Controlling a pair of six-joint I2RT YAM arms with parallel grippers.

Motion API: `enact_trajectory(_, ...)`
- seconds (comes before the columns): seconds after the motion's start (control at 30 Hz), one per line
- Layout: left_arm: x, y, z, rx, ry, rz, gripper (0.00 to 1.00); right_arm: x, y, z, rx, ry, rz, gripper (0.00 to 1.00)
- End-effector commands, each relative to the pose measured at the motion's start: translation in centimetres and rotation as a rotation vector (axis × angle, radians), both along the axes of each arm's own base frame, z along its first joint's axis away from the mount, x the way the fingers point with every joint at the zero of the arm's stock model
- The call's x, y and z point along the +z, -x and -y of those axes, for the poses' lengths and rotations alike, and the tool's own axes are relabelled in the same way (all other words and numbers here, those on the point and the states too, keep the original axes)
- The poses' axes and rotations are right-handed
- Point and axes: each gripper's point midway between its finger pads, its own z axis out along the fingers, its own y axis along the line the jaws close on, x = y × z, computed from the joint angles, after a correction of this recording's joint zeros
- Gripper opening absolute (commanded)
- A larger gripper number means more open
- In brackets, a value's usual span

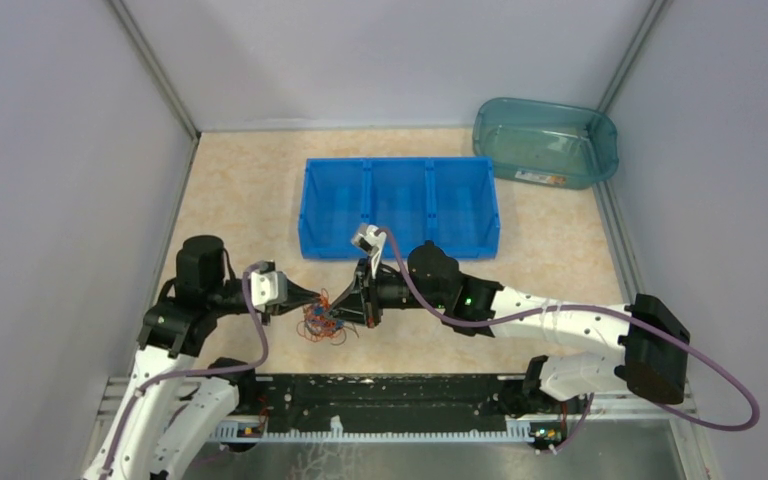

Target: Untangle the cables

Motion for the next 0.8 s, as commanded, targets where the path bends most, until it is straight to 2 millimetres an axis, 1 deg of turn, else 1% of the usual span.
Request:
enact_trajectory(0.0,2.5,-1.4,0.3,0.065,0.081,0.083,0.06,4.0,0.8,0.0,0.023,-0.113,0.044,0.0)
enact_trajectory(0.07,3.7,-1.9,0.4,0.096,0.124,0.125,0.02,3.6,0.9,0.0,0.025,-0.107,0.036,0.0)
enact_trajectory(0.2,5.2,-2.3,0.2,0.141,0.17,0.177,0.0,3.0,1.1,0.6,0.015,-0.098,0.028,0.0)
enact_trajectory(0.23,5.4,-2.3,0.2,0.14,0.172,0.186,0.0,2.9,1.0,0.8,0.008,-0.091,0.03,0.03)
enact_trajectory(0.3,5.4,-1.9,0.3,0.117,0.173,0.199,0.02,3.3,0.9,1.4,-0.008,-0.09,0.042,0.19)
enact_trajectory(0.37,5.1,-1.1,0.4,0.073,0.158,0.207,0.03,4.6,0.7,2.4,-0.041,-0.103,0.075,0.33)
enact_trajectory(0.4,4.9,-0.7,0.5,0.048,0.15,0.208,0.03,5.3,0.4,2.9,-0.063,-0.107,0.094,0.38)
enact_trajectory(0.47,4.7,0.0,0.5,0.014,0.14,0.202,0.03,6.5,-0.3,3.9,-0.109,-0.116,0.136,0.44)
enact_trajectory(0.53,4.8,0.6,0.6,-0.017,0.141,0.192,0.04,7.3,-1.1,4.7,-0.152,-0.117,0.164,0.49)
enact_trajectory(0.6,5.0,1.2,0.7,-0.042,0.146,0.183,0.04,7.6,-1.8,5.2,-0.18,-0.109,0.173,0.52)
enact_trajectory(0.67,5.4,1.4,0.8,-0.051,0.153,0.176,0.04,7.4,-2.5,5.3,-0.2,-0.098,0.178,0.55)
enact_trajectory(0.77,6.2,1.9,0.9,-0.068,0.167,0.166,0.04,6.8,-4.0,5.1,-0.253,-0.081,0.19,0.55)
